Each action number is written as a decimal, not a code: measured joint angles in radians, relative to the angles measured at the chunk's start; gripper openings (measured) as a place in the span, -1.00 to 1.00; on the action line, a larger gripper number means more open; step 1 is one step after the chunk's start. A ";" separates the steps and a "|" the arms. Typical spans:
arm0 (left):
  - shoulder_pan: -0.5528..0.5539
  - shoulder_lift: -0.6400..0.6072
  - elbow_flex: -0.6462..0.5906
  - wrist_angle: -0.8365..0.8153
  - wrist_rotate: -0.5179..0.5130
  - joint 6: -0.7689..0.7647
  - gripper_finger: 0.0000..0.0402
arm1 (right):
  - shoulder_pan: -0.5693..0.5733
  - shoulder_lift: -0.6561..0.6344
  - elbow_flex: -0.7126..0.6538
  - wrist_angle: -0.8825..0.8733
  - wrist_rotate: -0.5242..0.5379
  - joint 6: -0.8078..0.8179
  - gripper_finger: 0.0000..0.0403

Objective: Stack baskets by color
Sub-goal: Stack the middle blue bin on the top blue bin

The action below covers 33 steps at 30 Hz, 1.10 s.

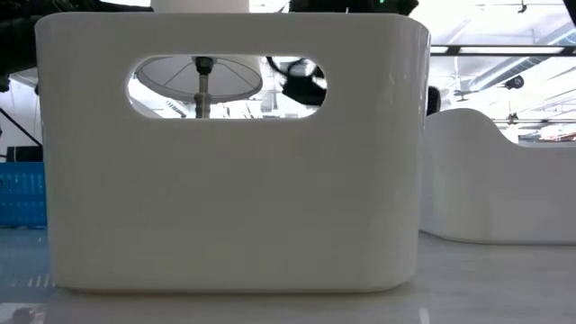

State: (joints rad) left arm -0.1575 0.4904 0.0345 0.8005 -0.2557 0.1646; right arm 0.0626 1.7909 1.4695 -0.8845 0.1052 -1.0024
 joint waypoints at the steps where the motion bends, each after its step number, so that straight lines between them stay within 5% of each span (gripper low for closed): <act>1: 0.000 0.000 0.000 0.000 0.000 0.000 -0.99 | 0.005 -0.006 0.015 0.001 0.001 0.038 -0.95; 14: 0.000 -0.003 0.000 0.003 -0.006 0.000 -0.99 | -0.003 0.044 0.398 -0.148 0.266 0.721 -0.96; 18: 0.000 0.000 0.000 0.003 -0.006 0.000 -0.99 | -0.035 0.119 0.555 -0.245 0.270 0.890 -0.96; 27: 0.000 0.000 0.000 0.003 -0.005 -0.001 -0.99 | -0.203 0.388 0.888 -0.466 0.281 1.081 -0.96; 33: 0.000 0.000 0.000 0.003 -0.004 -0.002 -0.99 | -0.312 0.444 0.863 -0.492 0.255 1.117 -0.96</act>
State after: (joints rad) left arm -0.1577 0.4904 0.0345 0.8036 -0.2600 0.1631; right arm -0.2498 2.2345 2.3322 -1.3760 0.3602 0.1145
